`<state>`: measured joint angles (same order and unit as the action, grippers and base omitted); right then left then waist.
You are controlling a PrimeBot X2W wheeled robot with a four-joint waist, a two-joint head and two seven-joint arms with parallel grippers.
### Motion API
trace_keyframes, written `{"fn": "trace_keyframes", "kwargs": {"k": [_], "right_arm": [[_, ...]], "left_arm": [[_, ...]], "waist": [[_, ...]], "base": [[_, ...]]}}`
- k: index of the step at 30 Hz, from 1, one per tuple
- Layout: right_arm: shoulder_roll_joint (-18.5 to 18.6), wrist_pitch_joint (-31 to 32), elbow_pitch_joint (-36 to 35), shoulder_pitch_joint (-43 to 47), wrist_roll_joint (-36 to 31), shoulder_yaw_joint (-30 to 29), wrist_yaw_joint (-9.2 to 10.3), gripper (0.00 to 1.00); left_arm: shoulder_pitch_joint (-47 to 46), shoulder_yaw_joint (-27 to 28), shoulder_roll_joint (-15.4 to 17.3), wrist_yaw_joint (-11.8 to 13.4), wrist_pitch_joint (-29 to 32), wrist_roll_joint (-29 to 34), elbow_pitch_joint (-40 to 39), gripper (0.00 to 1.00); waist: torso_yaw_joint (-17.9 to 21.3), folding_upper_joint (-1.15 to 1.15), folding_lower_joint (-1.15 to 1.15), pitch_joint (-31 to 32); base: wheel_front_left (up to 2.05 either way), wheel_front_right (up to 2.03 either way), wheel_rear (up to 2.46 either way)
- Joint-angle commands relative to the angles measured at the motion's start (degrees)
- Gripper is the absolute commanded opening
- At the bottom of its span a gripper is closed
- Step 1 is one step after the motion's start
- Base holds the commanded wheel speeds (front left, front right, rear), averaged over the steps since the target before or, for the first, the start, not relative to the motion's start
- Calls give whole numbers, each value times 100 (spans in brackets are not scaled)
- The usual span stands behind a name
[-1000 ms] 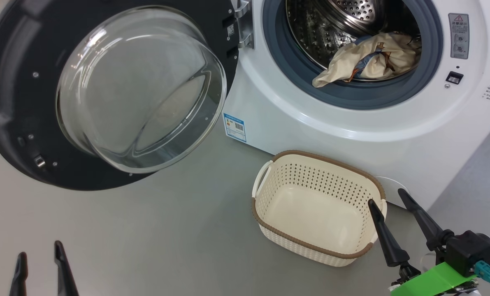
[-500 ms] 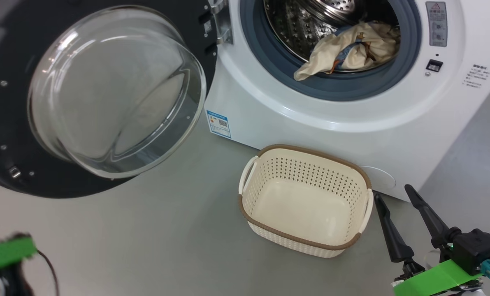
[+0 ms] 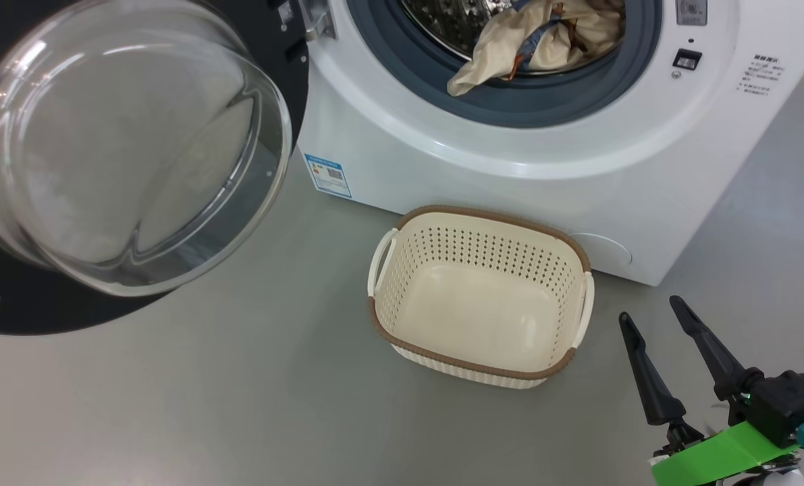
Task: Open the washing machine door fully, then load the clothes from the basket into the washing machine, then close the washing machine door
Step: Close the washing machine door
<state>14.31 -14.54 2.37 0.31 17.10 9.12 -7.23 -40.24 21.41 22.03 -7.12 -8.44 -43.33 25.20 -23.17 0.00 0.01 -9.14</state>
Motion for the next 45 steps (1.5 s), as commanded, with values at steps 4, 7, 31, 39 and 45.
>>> {"fn": "trace_keyframes", "kwargs": {"k": [4,7,31,39,45], "right_arm": [[112,-46,-162,-275,-40,123,-25,100],[143,-46,-164,-322,-35,130,-25,100],[459,-46,-296,-456,-8,215,-25,100],[493,-46,-312,-499,-21,195,-25,100],[521,-46,-304,-532,-5,207,-25,100]], "left_arm": [[-898,241,776,-15,681,-437,749,0],[-1344,217,1071,31,1214,-607,1271,0],[-2680,-397,1817,1166,4313,-793,2645,0],[-2461,-451,1705,1392,4800,-882,2246,0],[-2204,-451,1608,1544,5139,-983,1852,0]], "waist": [[91,0,-1,-234],[83,0,-1,-311],[-22,0,-1,-911],[-42,0,-1,-1024],[-71,0,-1,-1046]], "base": [[0,0,0],[0,0,0],[0,0,0],[0,0,0],[0,0,0]]}}
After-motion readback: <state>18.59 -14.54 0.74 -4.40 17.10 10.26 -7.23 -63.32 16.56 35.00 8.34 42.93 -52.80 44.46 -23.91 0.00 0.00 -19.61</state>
